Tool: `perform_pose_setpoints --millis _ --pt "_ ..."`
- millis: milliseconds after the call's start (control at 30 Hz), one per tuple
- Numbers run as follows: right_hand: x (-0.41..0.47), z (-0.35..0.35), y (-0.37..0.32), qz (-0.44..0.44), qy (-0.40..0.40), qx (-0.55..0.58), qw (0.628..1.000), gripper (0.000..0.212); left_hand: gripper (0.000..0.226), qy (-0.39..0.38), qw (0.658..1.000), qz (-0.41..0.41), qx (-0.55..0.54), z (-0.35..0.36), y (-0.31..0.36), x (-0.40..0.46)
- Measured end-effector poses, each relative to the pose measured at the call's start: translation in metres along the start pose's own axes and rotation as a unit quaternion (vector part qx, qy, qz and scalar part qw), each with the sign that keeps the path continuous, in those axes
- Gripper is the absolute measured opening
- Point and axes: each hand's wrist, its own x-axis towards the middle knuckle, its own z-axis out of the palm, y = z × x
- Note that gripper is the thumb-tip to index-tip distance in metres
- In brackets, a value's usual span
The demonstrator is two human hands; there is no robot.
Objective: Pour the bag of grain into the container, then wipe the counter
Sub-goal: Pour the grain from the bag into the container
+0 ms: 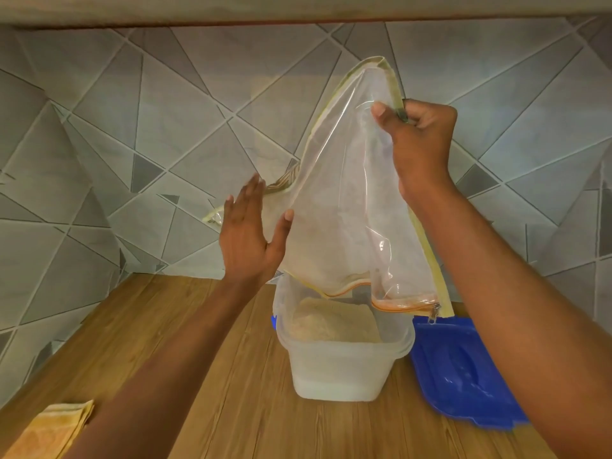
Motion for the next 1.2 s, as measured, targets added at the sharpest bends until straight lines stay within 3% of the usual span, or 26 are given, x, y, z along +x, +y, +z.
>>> perform_pose_setpoints --millis 133,233,333,467,600,733,833,933,1033,1200 --pt "0.002 0.0 0.001 -0.003 0.005 0.01 1.0 0.049 0.077 0.065 0.997 -0.038 -0.003 -0.005 0.0 0.006" --pt "0.003 0.0 0.001 0.005 0.001 0.017 1.0 0.043 0.076 -0.074 0.997 -0.031 0.008 -0.006 0.005 0.004" --pt "0.0 0.003 0.002 0.006 0.002 0.023 1.0 0.044 0.071 -0.027 1.0 -0.014 0.004 -0.007 0.003 0.0" --pt "0.001 0.005 0.004 0.008 0.008 0.015 1.0 0.048 0.086 -0.133 0.991 -0.014 0.006 -0.003 0.006 0.001" --pt "0.002 0.002 0.003 0.01 0.003 0.014 1.0 0.047 0.081 -0.077 0.994 -0.063 -0.041 0.0 0.001 -0.001" --pt "0.0 0.0 0.005 0.02 0.001 0.012 1.0 0.048 0.074 -0.022 0.999 -0.03 -0.014 -0.002 0.0 -0.002" --pt "-0.001 0.0 0.009 0.025 -0.007 0.01 1.0 0.048 0.08 -0.088 0.996 -0.017 0.006 -0.005 0.002 -0.001" --pt "-0.004 0.002 0.01 0.029 -0.018 0.011 0.999 0.048 0.081 -0.059 0.998 -0.025 0.013 -0.007 0.003 -0.003" --pt "-0.004 0.003 0.01 0.027 -0.016 0.012 0.999 0.048 0.089 -0.112 0.993 -0.043 0.006 -0.009 0.004 -0.002" --pt "0.002 0.0 0.013 0.019 -0.023 0.015 0.999 0.051 0.075 -0.153 0.988 -0.018 -0.014 -0.009 -0.011 -0.002"
